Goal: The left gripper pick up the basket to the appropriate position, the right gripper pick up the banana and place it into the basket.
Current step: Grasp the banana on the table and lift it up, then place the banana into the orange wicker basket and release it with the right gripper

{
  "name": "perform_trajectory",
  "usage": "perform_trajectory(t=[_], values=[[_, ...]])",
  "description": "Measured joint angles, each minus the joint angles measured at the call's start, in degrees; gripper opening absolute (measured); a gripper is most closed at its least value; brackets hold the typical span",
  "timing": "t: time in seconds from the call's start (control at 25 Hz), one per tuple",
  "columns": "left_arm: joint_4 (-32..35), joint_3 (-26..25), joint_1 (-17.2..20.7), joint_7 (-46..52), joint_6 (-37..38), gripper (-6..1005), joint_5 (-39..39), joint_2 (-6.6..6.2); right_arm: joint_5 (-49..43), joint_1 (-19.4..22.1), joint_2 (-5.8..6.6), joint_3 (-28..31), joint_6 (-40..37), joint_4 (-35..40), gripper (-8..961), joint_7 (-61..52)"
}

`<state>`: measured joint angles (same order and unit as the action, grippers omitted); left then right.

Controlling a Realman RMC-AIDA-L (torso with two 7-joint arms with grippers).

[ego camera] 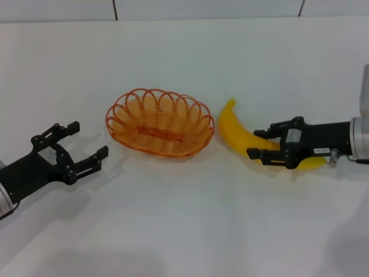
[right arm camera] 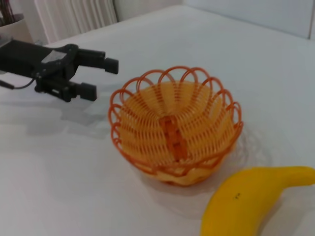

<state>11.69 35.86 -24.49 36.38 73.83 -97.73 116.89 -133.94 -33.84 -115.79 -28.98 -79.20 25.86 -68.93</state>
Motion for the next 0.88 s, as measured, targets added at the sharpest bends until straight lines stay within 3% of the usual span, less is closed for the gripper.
perform_trajectory(t=[0.32,0.56,0.72,0.88], values=[[0.0,0.0,0.1,-0.1,0.0,878,0.0,-0.07,7.8,0.5,-0.13,0.2,-0.6,1.5,483,-0.8],[0.0,0.2,0.0,-0.1,0.0,878,0.0,-0.09,16.7,0.3,-0.22,-0.3,-8.5,2.7,481,5.2],[-0.3,0.3,-0.5,-0.2,0.0,878,0.0,-0.01,20.0,-1.9,-0.68,-1.2,-12.2,-0.1,480,11.6],[-1.4,0.3,-1.6,-0.9,0.0,878,0.0,0.00,20.5,-6.4,-0.76,-2.2,-9.9,-6.9,480,17.6]])
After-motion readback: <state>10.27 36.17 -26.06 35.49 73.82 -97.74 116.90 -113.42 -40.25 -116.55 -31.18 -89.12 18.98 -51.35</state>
